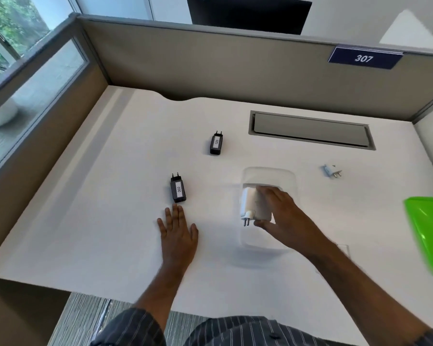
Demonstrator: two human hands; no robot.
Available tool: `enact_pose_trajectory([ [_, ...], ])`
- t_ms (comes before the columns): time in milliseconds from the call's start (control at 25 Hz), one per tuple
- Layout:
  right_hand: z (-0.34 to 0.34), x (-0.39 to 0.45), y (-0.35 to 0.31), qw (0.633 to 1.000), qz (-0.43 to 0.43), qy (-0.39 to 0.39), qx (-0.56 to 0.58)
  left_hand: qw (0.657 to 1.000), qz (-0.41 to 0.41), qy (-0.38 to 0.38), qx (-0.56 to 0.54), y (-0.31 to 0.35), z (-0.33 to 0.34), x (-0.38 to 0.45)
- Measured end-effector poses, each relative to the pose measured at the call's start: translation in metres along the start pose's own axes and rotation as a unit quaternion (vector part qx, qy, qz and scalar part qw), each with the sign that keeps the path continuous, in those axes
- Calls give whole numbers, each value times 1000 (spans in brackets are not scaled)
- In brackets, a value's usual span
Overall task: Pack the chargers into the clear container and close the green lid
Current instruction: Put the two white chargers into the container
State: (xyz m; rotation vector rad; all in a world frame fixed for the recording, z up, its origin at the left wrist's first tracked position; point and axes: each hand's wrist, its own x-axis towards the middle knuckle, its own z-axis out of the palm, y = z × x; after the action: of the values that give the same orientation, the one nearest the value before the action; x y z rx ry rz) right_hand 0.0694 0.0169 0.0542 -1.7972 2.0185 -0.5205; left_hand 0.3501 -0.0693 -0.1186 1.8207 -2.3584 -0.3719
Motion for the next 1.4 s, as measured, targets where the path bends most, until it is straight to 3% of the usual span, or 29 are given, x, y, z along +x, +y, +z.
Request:
enact_pose_trajectory([
  [280,10,4,33,993,60,-101,-10,1000,17,12,21,15,7,0],
  [640,43,12,41,977,57,-198,-50,1000,17,10,13,15,7,0],
  [1040,56,12,42,972,41,-226,-58,1000,6,8,18,18,5,0],
  [1240,49,14,40,971,62,-231,-10,1000,8,7,19,18,5,0],
  [1400,30,6,37,988,52,-140,41,1000,11,4,18,17,4,0],
])
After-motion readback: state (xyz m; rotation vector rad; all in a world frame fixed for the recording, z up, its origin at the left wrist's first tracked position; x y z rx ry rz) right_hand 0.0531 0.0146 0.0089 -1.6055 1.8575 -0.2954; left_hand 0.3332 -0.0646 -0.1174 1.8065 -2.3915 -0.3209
